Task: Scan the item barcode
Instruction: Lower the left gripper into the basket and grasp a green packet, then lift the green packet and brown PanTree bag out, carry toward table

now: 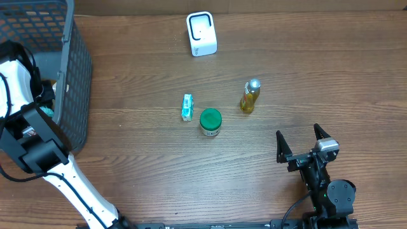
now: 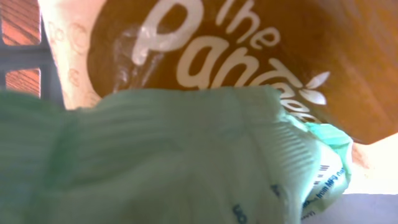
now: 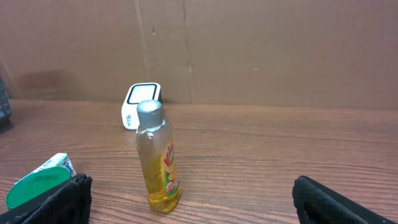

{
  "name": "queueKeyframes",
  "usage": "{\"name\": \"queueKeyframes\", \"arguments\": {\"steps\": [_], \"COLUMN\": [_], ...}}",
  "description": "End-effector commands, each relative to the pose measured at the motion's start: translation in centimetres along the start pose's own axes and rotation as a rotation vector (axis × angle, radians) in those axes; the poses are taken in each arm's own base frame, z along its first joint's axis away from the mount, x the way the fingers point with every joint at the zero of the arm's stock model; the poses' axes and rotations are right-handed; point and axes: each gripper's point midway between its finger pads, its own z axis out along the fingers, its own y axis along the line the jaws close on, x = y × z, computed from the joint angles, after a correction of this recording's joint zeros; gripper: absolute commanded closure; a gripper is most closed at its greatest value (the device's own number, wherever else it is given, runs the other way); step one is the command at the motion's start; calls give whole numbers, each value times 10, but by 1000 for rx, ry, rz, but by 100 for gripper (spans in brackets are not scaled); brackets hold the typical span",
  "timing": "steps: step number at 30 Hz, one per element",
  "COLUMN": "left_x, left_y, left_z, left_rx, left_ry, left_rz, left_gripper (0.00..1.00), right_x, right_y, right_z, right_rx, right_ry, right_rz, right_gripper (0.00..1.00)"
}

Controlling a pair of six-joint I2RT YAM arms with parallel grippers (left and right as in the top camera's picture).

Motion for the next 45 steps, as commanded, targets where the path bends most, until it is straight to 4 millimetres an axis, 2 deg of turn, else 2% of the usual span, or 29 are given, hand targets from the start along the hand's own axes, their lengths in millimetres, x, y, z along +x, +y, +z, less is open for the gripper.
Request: {"name": "queueKeyframes", "arguments": {"steps": [1, 4, 5, 9, 14, 18, 21, 26, 29, 33, 39, 45], "left_x": [-4, -27, -40, -58, -71, -63, -46, -12, 9, 27, 44, 56], "left_y": [1, 11, 22, 39, 32, 31, 30, 5, -8, -32, -91, -139], "left_z": [-2, -44, -75, -142, -224, -280, -319, -378, -400, -413, -438, -443], "left_rx": [48, 61, 59, 89, 270, 340, 398, 579, 646, 754, 981, 962], "left_ry": [13, -75, -146, -301, -511, -638, -700, -760, -768, -715, -646, -621], "left_rz": [-67, -126, -187, -345, -360, -346, -374, -303, -267, -266, -111, 2], "left_gripper": [85, 92, 96, 96, 96, 96, 96, 96, 96, 96, 96, 96], "right_x": [2, 2, 2, 2, 2, 2, 2, 2, 2, 2, 2, 2], "right_y": [-1, -1, -1, -1, -1, -1, -1, -1, -1, -1, -1, -1], "right_z": [0, 0, 0, 0, 0, 0, 0, 0, 0, 0, 0, 0], "right_rx": [3, 3, 3, 3, 3, 3, 3, 3, 3, 3, 3, 3], "right_ry": [-4, -4, -4, -4, -4, -4, -4, -4, -4, -4, -4, -4], "right_rz": [-5, -5, -5, -5, -5, -5, -5, -5, -5, -5, -5, -5], "right_gripper": [0, 0, 0, 0, 0, 0, 0, 0, 0, 0, 0, 0]}}
